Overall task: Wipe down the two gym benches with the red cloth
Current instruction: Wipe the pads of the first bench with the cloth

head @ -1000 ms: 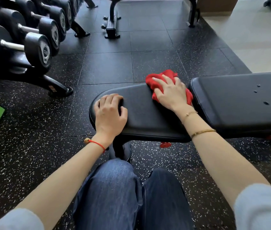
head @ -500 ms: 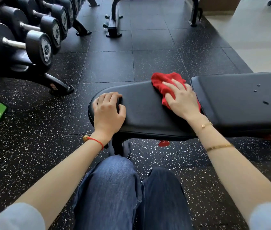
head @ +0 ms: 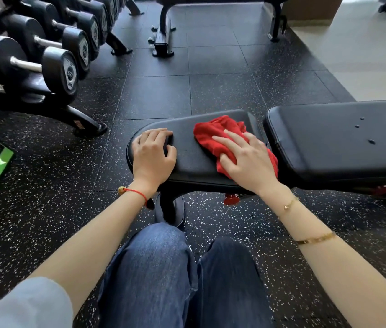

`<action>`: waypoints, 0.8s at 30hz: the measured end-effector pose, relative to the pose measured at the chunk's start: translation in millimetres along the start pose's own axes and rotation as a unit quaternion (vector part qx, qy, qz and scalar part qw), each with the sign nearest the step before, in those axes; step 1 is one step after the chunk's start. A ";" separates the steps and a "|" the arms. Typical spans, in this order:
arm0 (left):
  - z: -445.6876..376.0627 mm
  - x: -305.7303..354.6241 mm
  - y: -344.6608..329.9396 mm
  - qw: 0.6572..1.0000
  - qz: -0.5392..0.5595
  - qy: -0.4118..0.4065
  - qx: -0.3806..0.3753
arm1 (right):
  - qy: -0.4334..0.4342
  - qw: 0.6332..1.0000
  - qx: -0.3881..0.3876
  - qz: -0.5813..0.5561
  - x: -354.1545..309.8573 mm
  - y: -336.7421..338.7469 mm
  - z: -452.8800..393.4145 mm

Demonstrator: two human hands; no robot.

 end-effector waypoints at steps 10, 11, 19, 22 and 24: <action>0.1 -0.7 1.8 1.000 0.002 0.005 -0.002 | -0.021 0.998 -0.053 0.024 -26.3 -10.7 -56.7; 0.0 -0.2 1.9 1.000 -0.001 0.001 -0.004 | 0.005 0.999 -0.045 0.018 -30.3 -7.9 -45.1; 0.2 0.1 2.5 1.000 -0.014 -0.015 -0.006 | -0.011 1.000 0.015 -0.003 -2.5 2.2 -16.2; 2.0 1.7 -0.3 0.999 -0.032 -0.017 -0.019 | -0.075 0.997 0.004 0.022 -0.5 -2.1 -47.1; 1.5 3.5 -2.1 0.998 -0.049 -0.014 -0.030 | -0.077 0.996 -0.007 0.034 -10.2 -4.4 -58.2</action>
Point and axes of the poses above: each hand's wrist, its own z-axis away from the middle knuckle, its own y-axis out of the back of the hand, x = y × z, the point moved 5 cm from there along -z, towards the middle knuckle, and after that the axes turned 9 degrees about z, right-handed, at the moved point
